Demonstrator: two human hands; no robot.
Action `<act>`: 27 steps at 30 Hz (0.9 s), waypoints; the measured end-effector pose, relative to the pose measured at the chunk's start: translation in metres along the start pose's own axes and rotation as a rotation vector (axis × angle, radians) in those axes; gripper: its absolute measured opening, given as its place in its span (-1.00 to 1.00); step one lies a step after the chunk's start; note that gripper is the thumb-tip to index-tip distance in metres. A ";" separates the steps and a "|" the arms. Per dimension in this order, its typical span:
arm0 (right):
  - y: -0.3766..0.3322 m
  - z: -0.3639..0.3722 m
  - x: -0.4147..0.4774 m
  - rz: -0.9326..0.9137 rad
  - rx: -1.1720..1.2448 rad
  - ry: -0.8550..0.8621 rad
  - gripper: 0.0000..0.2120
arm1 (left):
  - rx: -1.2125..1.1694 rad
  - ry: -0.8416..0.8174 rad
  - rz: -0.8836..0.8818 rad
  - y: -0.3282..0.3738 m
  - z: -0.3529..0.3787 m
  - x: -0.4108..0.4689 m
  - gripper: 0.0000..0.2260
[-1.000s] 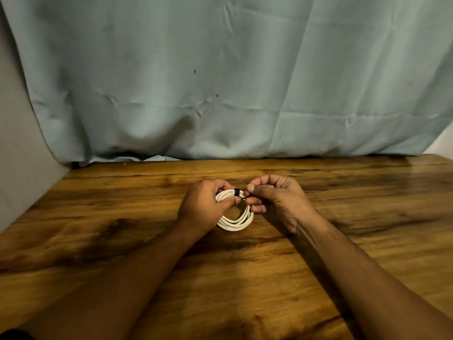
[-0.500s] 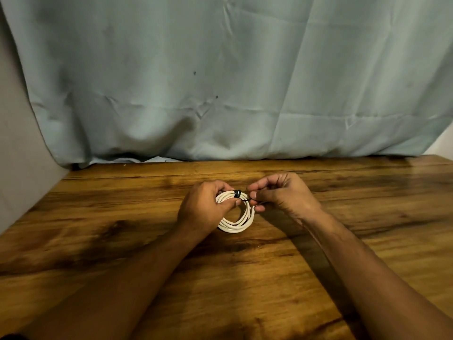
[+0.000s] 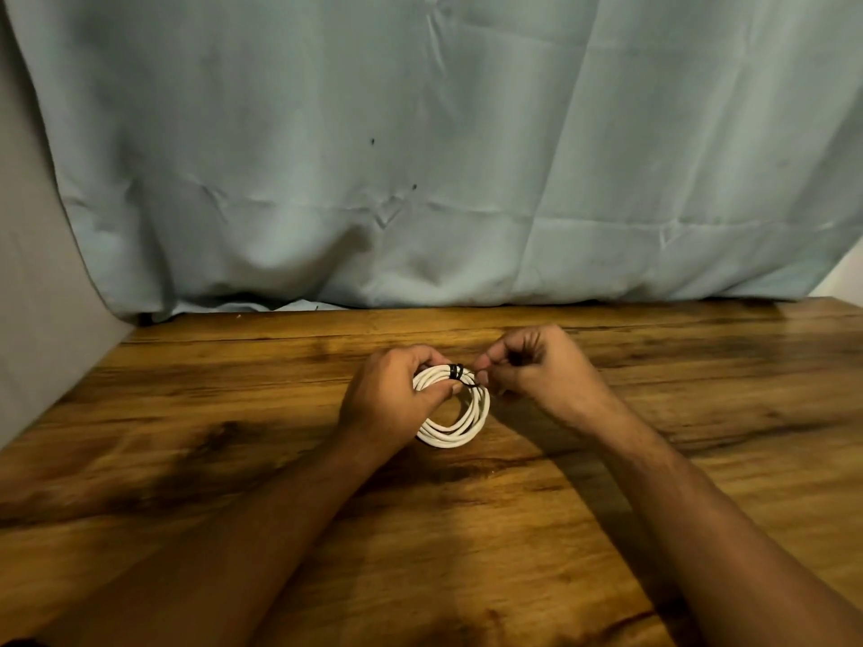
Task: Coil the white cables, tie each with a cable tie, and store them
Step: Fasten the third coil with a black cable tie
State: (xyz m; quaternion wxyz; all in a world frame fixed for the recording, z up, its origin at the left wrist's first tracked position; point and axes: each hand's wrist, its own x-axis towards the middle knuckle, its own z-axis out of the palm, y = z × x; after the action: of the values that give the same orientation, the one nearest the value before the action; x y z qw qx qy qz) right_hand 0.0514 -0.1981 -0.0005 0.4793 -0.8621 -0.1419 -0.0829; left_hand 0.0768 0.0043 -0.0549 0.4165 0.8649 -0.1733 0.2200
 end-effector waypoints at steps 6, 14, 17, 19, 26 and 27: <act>-0.001 0.002 0.002 0.042 0.083 0.040 -0.86 | 0.029 -0.001 0.016 0.000 0.000 0.001 -0.75; -0.001 0.006 0.004 0.077 0.095 0.101 -0.80 | 0.040 0.004 0.022 0.001 -0.001 0.000 -0.74; -0.001 0.005 0.004 0.073 0.036 0.068 -0.86 | 0.048 0.001 0.031 0.000 0.000 0.000 -0.73; 0.000 0.005 0.005 0.070 0.006 0.050 -0.86 | 0.057 0.002 0.033 0.000 -0.001 0.000 -0.74; 0.002 0.005 0.005 -0.005 -0.059 0.040 -0.85 | 0.027 -0.013 0.069 0.002 -0.002 0.001 -0.75; 0.002 0.005 0.005 -0.020 -0.060 0.039 -0.86 | 0.021 -0.017 0.074 0.002 -0.003 0.000 -0.75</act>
State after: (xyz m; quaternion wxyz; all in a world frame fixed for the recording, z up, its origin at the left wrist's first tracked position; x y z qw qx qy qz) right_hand 0.0566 -0.1937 -0.0035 0.4551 -0.8729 -0.1386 -0.1084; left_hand 0.0757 0.0053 -0.0520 0.3973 0.8641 -0.2065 0.2299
